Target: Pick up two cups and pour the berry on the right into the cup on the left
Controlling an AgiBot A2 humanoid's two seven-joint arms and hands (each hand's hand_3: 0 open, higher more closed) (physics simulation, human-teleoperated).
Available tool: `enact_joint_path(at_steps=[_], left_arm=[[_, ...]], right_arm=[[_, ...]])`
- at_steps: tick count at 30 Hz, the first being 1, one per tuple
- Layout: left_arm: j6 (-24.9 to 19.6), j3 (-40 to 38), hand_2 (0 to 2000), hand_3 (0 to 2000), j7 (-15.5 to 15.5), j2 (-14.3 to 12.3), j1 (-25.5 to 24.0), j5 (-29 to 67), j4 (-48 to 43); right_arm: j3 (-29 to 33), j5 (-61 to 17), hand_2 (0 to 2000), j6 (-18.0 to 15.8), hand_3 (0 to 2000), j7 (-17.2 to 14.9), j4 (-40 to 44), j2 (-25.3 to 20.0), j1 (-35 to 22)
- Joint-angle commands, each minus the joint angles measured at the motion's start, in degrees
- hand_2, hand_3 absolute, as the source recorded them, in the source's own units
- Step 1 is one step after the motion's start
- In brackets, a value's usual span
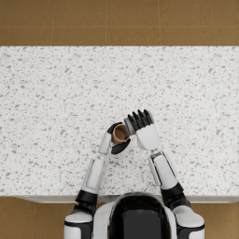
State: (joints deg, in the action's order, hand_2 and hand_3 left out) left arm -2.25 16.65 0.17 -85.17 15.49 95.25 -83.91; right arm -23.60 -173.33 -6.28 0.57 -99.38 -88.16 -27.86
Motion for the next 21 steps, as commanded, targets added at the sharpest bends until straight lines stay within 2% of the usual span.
enact_joint_path(at_steps=[1,7,8,9,10,17,21], left_arm=[[-0.1,-0.4,2000,1280,0.0,-0.5,1.0,0.0,0.2],[-0.2,-0.9,2000,1280,0.0,-0.6,0.6,0.0,1.3],[-0.2,-0.7,2000,1280,0.0,-0.7,0.6,0.0,1.5],[-0.2,-0.6,2000,1280,0.0,-0.8,0.8,0.0,2.0],[-0.2,-0.4,2000,1280,0.0,-0.9,0.8,0.0,2.2],[-0.2,-0.9,2000,1280,0.0,-1.4,1.1,0.0,3.0],[-0.2,-2.5,2000,1280,0.0,-1.3,0.5,0.0,2.0]], right_arm=[[-0.4,-1.8,2000,0.1,1280,0.0,-1.5,-0.6,-0.7],[0.6,-12.9,2000,-0.2,1280,0.0,-2.6,-1.6,-1.3],[-17.6,-14.7,2000,-0.2,1280,0.0,-2.9,17.3,-13.4],[-3.2,-16.4,2000,-0.5,1280,0.0,-2.8,2.7,-3.6],[-4.3,-18.4,2000,0.4,1280,-0.1,-3.3,3.7,-3.9],[-4.0,-31.1,2000,0.5,1280,0.0,-3.3,2.7,-3.5],[-2.9,-34.5,2000,0.5,1280,0.0,-3.1,2.6,-2.7]])
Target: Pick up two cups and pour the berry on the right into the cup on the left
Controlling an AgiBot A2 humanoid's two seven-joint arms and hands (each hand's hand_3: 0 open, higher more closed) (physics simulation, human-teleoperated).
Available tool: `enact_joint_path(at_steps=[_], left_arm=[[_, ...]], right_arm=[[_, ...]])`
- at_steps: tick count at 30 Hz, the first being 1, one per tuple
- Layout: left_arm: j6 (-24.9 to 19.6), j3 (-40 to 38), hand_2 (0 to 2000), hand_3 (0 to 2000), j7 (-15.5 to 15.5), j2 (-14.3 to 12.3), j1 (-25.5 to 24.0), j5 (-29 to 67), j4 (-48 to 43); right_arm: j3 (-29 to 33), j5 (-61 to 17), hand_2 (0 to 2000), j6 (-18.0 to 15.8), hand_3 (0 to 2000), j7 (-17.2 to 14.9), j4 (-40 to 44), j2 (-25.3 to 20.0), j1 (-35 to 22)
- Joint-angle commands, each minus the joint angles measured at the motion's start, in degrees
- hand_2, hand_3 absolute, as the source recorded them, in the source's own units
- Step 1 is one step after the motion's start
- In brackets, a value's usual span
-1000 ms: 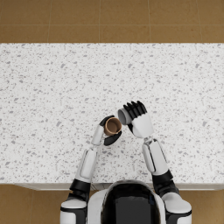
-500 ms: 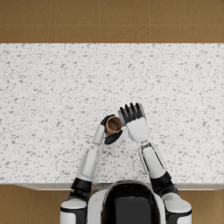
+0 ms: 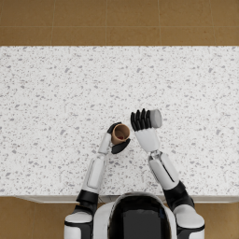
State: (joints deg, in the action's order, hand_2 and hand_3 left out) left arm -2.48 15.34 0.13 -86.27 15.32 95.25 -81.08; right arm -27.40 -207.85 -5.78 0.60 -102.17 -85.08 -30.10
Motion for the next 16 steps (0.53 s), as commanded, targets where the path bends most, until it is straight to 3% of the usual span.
enact_joint_path(at_steps=[1,16], left_arm=[[0.0,-0.3,2000,1280,0.0,0.0,-0.1,0.0,-0.1],[0.0,-1.1,2000,1280,0.0,-0.1,-0.1,0.0,-0.4]], right_arm=[[0.2,-0.3,2000,0.0,1280,0.0,0.1,0.0,0.1],[0.7,-1.2,2000,0.2,1280,0.0,0.2,-0.2,0.6]])
